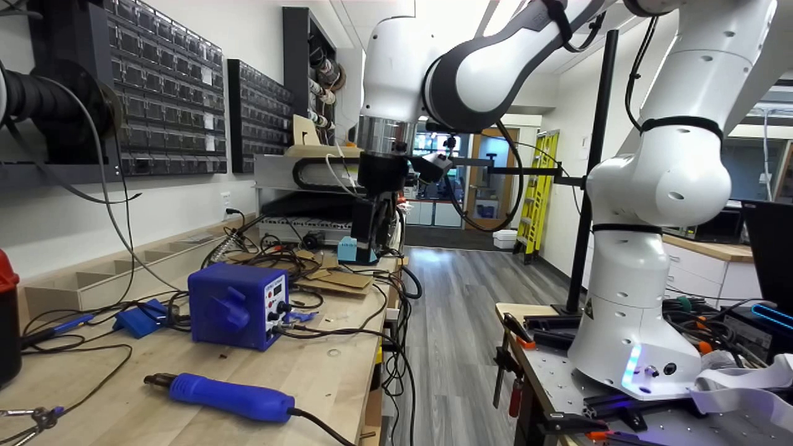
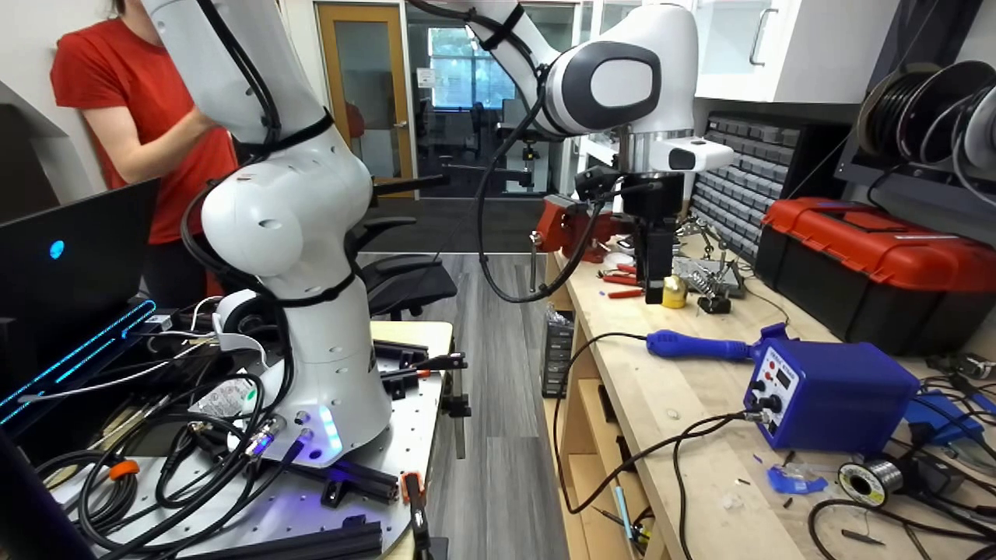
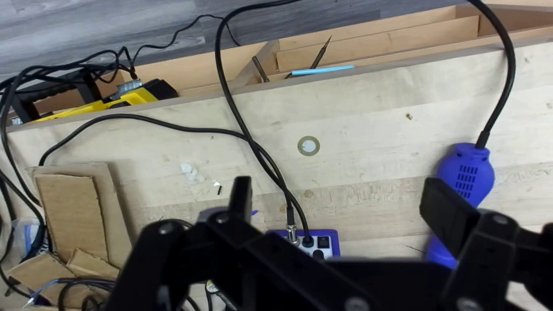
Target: Pick the soldering pump and put it on the side of the soldering station
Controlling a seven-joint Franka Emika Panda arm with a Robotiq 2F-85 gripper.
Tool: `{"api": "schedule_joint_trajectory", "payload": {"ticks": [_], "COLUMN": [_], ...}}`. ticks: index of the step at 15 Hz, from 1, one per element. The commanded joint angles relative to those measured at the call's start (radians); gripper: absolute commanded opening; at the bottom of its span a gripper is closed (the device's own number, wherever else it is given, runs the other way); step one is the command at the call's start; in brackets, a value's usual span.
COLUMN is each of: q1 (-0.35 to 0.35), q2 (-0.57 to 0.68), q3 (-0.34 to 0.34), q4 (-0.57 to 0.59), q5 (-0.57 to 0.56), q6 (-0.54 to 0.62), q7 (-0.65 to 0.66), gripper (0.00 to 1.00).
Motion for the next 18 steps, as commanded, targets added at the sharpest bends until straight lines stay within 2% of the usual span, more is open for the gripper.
{"api": "schedule_joint_trajectory", "payload": {"ticks": [1, 9, 18], "q1": [0.016, 0.023, 0.071], "q2": [0.006, 0.038, 0.199], "q3": [-0.015, -0.012, -0.006], "q4": [0.006, 0.013, 0.093], "q5": [-0.005, -0.001, -0.003], "q6": [-0.002, 0.022, 0.108], "q7": [0.005, 0.010, 0.028], "gripper": [1.00, 1.00, 1.00]}}
